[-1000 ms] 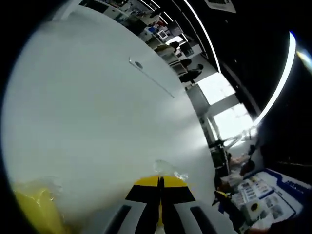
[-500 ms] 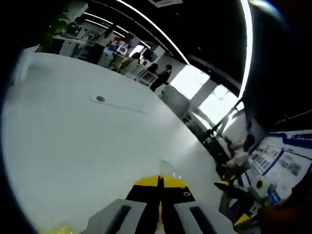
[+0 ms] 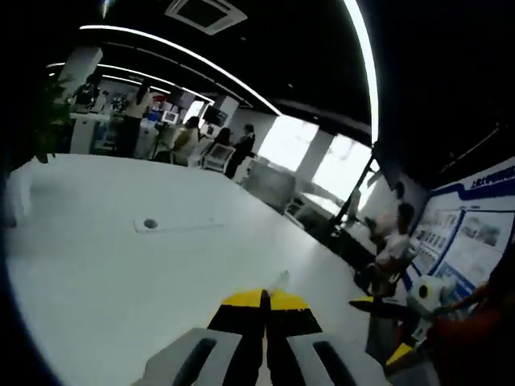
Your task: Compare the silicone blocks by pressing each to a similar depth, holding the contact briefly, and releasing to observe deformation and rebound differences across the visible hardness samples.
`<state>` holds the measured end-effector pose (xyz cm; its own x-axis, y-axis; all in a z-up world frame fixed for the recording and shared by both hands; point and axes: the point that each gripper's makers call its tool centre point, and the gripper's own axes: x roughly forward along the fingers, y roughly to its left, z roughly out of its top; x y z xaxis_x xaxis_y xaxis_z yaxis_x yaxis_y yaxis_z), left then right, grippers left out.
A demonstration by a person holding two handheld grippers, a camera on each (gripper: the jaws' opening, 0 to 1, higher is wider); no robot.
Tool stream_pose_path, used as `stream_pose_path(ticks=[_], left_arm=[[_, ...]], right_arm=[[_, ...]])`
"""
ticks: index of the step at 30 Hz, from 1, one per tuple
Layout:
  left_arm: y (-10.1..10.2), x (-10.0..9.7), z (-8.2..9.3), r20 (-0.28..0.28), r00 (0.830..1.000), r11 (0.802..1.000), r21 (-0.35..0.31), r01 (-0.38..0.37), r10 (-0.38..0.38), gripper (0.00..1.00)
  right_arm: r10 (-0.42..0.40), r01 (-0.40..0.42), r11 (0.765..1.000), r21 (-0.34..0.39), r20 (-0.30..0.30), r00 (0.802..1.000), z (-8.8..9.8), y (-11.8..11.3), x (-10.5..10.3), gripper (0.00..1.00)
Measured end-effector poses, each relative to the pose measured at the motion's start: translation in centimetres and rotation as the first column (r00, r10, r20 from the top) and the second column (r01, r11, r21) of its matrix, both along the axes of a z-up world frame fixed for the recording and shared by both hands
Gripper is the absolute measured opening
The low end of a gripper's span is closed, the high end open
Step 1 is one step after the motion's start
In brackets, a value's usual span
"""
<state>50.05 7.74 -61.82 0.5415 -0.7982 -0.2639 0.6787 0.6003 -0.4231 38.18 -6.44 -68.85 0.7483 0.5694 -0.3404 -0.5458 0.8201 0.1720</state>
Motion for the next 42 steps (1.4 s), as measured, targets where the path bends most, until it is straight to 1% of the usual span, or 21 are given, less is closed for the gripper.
stream_pose_path(ticks=[2, 3, 4, 5, 8, 11, 13, 18, 20, 21, 23, 24, 26, 29, 31, 33, 35, 36, 38, 42], left_arm=[[-0.2, -0.3, 1.2, 0.038, 0.999, 1.0, 0.006, 0.019, -0.019, 0.0], [-0.6, -0.9, 2.2, 0.041, 0.998, 0.998, -0.017, 0.057, -0.056, 0.0], [-1.0, -1.4, 2.7, 0.034, 0.996, 0.995, -0.038, 0.089, -0.088, 0.0], [-0.8, -1.3, 3.3, 0.056, 0.995, 0.996, -0.022, 0.085, -0.084, 0.0], [-0.8, -1.8, 4.7, 0.079, 0.991, 0.994, -0.005, 0.109, -0.108, 0.0], [-0.7, -2.2, 6.2, 0.098, 0.989, 0.993, -0.025, 0.114, -0.111, 0.0], [-0.6, -2.1, 6.9, 0.116, 0.988, 0.994, -0.03, 0.107, -0.102, 0.0], [-0.2, -2.1, 9.1, 0.137, 0.985, 0.991, -0.071, 0.115, -0.105, 0.0], [-0.1, -2.3, 10.2, 0.124, 0.986, 0.986, -0.116, 0.123, -0.108, 0.0], [-0.1, -2.8, 10.9, 0.108, 0.987, 0.978, -0.159, 0.134, -0.118, 0.0], [0.1, -3.1, 11.6, 0.132, 0.984, 0.978, -0.155, 0.141, -0.12, 0.0], [0.1, -3.3, 12.1, 0.139, 0.982, 0.976, -0.161, 0.146, -0.124, 0.0], [0.0, -3.7, 12.7, 0.153, 0.98, 0.975, -0.161, 0.152, -0.127, 0.0], [-0.1, -4.0, 13.1, 0.161, 0.978, 0.974, -0.162, 0.157, -0.131, 0.0], [-0.1, -4.2, 13.3, 0.164, 0.977, 0.974, -0.157, 0.16, -0.134, 0.0], [-0.1, -4.4, 13.3, 0.161, 0.977, 0.975, -0.153, 0.163, -0.138, 0.0], [-0.1, -4.6, 13.3, 0.157, 0.976, 0.973, -0.152, 0.171, -0.147, 0.0], [-0.1, -4.7, 13.4, 0.157, 0.976, 0.972, -0.152, 0.178, -0.154, 0.0], [-0.3, -5.1, 13.4, 0.15, 0.975, 0.97, -0.155, 0.188, -0.165, 0.0], [-0.6, -5.7, 13.4, 0.151, 0.972, 0.969, -0.146, 0.2, -0.178, 0.0]], right_arm=[[0.007, -0.007, 1.0, -0.001, 0.009, 1.0, 0.3, 0.2, 0.2, 0.96], [0.01, -0.01, 1.0, -0.002, 0.012, 1.0, 0.4, 0.3, 0.2, 0.96], [0.014, -0.014, 1.0, -0.006, 0.02, 1.0, 0.7, 0.6, 0.3, 0.96], [0.014, -0.014, 1.0, -0.015, 0.03, 0.999, 0.9, 0.6, 0.5, 0.96], [0.026, -0.025, 1.0, -0.018, 0.042, 0.999, 1.5, 1.0, 0.9, 0.96], [0.035, -0.034, 0.999, -0.016, 0.057, 0.998, 2.3, 1.2, 1.3, 0.96], [0.037, -0.037, 0.999, 0.002, 0.068, 0.997, 3.1, 1.3, 1.7, 0.96], [0.042, -0.047, 0.998, 0.039, 0.108, 0.993, 5.5, 1.7, 2.7, 0.96], [0.055, -0.063, 0.996, 0.058, 0.126, 0.99, 6.5, 2.0, 3.0, 0.96], [0.093, -0.105, 0.991, 0.084, 0.144, 0.985, 7.3, 2.8, 2.9, 0.96], [0.159, -0.174, 0.979, 0.11, 0.136, 0.978, 8.0, 4.1, 2.4, 0.96], [0.168, -0.182, 0.978, 0.103, 0.133, 0.977, 8.1, 4.3, 2.5, 0.96], [0.188, -0.201, 0.976, 0.086, 0.14, 0.972, 8.2, 4.7, 2.8, 0.96], [0.198, -0.214, 0.972, 0.094, 0.152, 0.968, 9.2, 5.3, 3.4, 0.96], [0.208, -0.234, 0.964, 0.124, 0.194, 0.959, 10.6, 5.9, 3.7, 0.96], [0.213, -0.241, 0.964, 0.112, 0.214, 0.953, 11.2, 6.1, 3.8, 0.96], [0.245, -0.273, 0.958, 0.088, 0.246, 0.938, 11.8, 6.8, 3.9, 0.96], [0.254, -0.283, 0.955, 0.085, 0.252, 0.934, 12.1, 7.0, 4.0, 0.96], [0.265, -0.298, 0.949, 0.102, 0.25, 0.931, 12.6, 7.4, 4.2, 0.96], [0.285, -0.33, 0.935, 0.131, 0.277, 0.918, 13.9, 8.3, 4.3, 0.96]])
